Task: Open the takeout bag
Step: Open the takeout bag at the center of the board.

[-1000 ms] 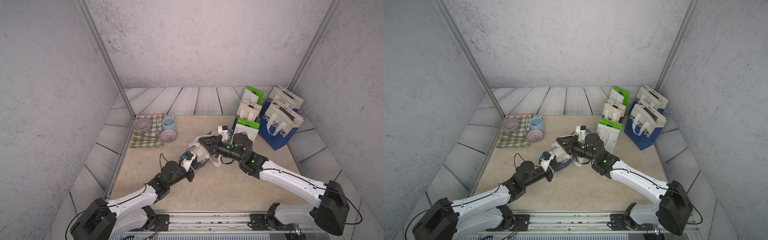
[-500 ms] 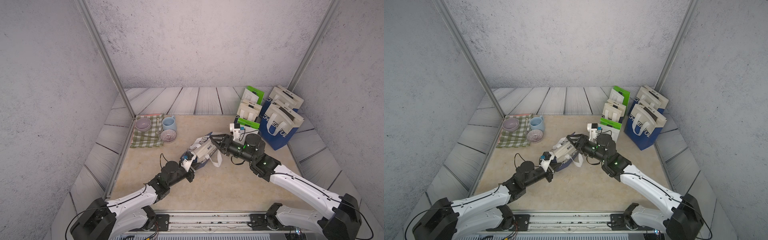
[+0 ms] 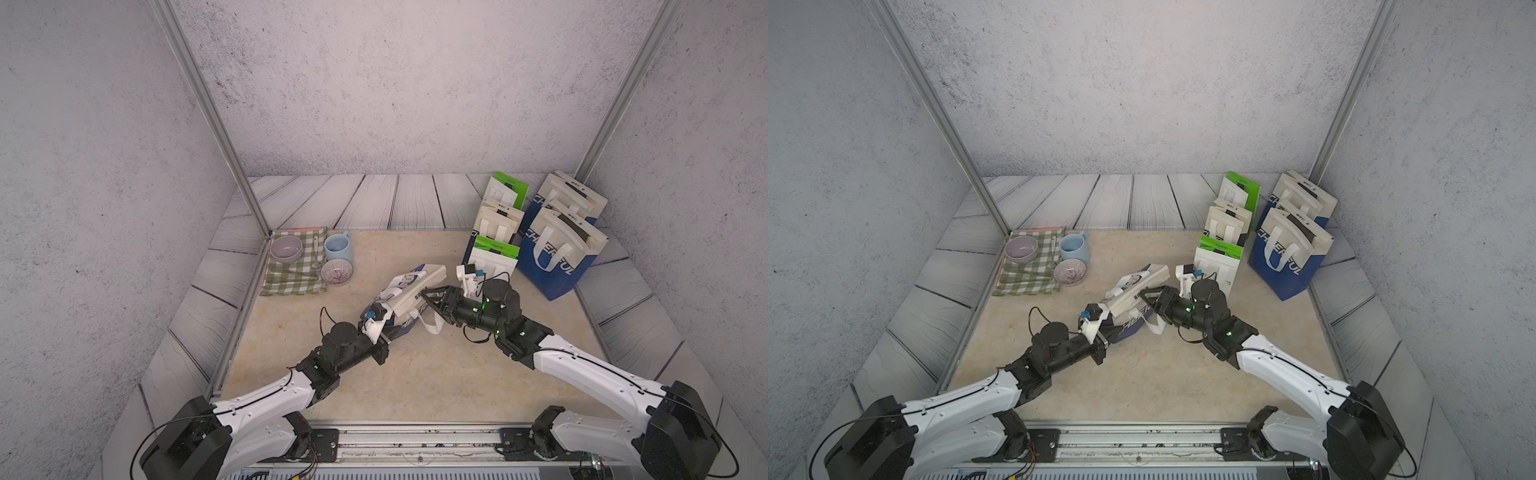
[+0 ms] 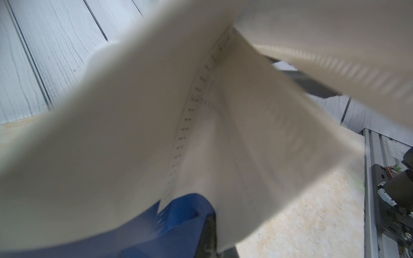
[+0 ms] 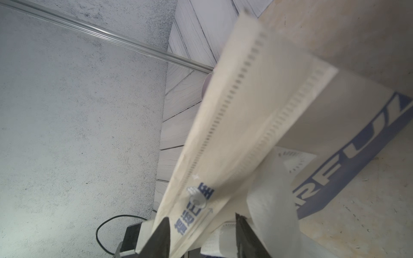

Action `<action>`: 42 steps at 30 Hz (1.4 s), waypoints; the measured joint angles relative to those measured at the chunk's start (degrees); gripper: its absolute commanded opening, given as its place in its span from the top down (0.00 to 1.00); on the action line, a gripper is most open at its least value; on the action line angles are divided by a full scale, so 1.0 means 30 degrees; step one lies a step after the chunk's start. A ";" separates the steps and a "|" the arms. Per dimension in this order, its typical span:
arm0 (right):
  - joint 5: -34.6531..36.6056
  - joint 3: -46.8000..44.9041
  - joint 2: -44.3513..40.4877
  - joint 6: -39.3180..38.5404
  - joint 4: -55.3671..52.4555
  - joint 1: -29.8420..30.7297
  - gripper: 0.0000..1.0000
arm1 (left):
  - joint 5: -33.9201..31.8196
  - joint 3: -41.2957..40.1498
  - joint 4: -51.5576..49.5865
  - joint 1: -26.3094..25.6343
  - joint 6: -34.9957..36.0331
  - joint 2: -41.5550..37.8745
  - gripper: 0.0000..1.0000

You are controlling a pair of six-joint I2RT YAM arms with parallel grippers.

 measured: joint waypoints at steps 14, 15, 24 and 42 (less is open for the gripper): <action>-0.0503 0.1056 0.1406 0.0663 0.1508 0.0000 0.75 | -0.0044 0.0036 -0.0291 0.0007 0.0000 -0.0277 1.00; -0.0539 0.1093 0.1450 0.0736 0.1508 0.0000 0.79 | -0.0036 0.0036 -0.0299 0.0007 0.0000 -0.0299 1.00; -0.0539 0.1530 0.1486 0.0969 0.1472 -0.0051 1.00 | -0.0029 0.0036 -0.0335 0.0007 0.0000 -0.0335 1.00; -0.0525 0.4663 0.1486 -0.1377 -0.2951 -0.0546 1.00 | 0.0015 0.0036 -0.0721 0.0007 -0.0131 -0.0918 1.00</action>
